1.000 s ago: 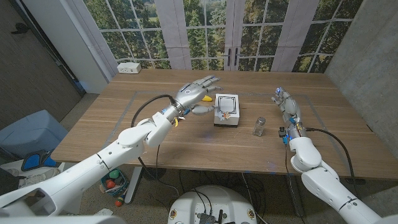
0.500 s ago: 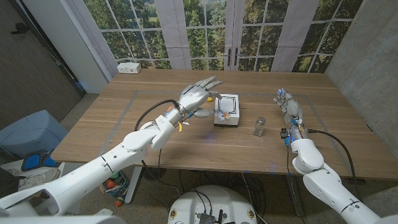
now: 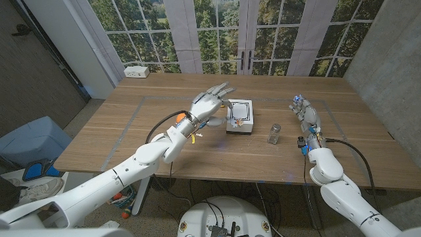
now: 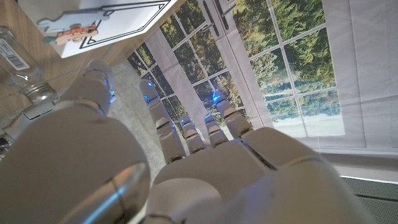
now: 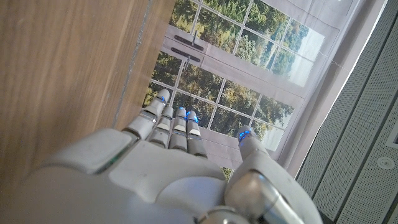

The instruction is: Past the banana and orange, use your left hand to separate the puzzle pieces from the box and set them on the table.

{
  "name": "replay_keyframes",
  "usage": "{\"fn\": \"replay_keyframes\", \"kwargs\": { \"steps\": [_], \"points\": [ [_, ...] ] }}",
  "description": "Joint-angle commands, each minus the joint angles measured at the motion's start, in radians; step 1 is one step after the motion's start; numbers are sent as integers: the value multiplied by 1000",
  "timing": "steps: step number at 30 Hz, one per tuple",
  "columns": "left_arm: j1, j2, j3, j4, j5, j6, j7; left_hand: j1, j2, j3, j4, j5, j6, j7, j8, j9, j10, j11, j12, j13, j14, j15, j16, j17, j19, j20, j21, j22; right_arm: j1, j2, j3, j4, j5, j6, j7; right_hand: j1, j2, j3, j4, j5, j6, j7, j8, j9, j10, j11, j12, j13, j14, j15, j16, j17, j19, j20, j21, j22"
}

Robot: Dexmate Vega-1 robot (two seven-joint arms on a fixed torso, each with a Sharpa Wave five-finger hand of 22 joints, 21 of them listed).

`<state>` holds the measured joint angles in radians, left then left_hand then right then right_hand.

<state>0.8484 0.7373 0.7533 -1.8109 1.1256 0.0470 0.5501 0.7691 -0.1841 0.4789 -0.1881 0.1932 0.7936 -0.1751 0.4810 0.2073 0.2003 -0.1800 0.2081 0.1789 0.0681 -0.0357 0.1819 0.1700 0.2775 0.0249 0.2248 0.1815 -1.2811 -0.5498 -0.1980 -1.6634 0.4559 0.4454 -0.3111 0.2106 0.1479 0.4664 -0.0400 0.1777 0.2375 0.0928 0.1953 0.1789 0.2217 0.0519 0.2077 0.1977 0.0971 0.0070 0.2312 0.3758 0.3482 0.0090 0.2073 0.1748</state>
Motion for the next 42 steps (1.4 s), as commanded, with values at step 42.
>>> {"fn": "replay_keyframes", "kwargs": {
  "steps": [42],
  "points": [
    [-26,-10,125,70,136,108,91,55,-4,-78,9,14,10,1,36,26,6,-11,-14,3,40,-44,5,1,21,1,-7,2,30,2,6,64,93,25,76,-24,10,-11,5,-4,17,1,1,4,18,0,-2,2,16,3,9,4,22,1,0,1]
  ]
}}
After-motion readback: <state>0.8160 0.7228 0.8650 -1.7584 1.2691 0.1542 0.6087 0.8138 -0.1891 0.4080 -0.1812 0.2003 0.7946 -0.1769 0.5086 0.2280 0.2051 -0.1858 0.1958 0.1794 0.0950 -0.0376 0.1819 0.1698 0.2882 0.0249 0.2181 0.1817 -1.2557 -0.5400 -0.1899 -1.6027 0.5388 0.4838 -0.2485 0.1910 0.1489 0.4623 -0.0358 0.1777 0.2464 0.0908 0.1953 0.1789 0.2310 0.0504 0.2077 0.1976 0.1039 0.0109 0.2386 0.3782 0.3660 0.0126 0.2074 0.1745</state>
